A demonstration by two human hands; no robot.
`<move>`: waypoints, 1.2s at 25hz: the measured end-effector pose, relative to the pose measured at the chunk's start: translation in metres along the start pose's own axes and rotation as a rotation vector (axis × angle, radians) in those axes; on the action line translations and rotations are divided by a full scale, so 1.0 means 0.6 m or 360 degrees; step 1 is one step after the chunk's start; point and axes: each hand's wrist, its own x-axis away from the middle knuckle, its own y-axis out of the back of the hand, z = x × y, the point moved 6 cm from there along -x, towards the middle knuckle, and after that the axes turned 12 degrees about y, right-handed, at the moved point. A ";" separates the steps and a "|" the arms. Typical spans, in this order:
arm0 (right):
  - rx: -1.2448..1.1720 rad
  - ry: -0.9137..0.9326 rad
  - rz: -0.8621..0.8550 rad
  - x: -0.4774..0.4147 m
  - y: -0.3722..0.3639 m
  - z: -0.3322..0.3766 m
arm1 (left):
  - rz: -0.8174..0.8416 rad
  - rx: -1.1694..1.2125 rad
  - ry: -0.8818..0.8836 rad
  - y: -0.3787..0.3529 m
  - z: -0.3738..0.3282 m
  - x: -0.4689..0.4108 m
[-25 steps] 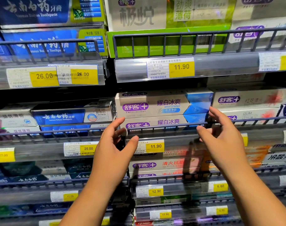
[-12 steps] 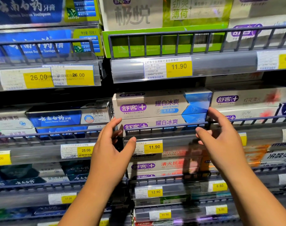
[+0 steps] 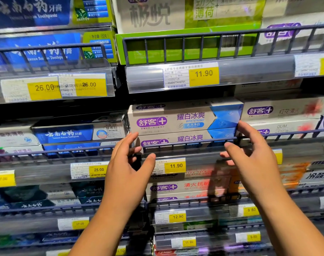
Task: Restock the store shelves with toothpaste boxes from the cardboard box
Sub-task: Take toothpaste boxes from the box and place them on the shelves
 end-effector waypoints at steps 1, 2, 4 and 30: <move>0.0011 -0.0003 0.0012 0.001 0.000 0.001 | -0.0002 -0.0011 0.0001 -0.002 0.000 0.000; 0.0026 -0.0007 0.0029 0.001 -0.001 0.000 | -0.0006 -0.0032 -0.0001 -0.004 0.000 0.000; 0.0055 -0.0004 0.0062 0.001 -0.001 -0.005 | -0.0011 -0.0087 0.0002 -0.006 0.000 0.001; 0.0246 0.0001 -0.0114 -0.019 0.226 -0.044 | 0.0728 0.0063 -0.0286 -0.268 -0.136 0.099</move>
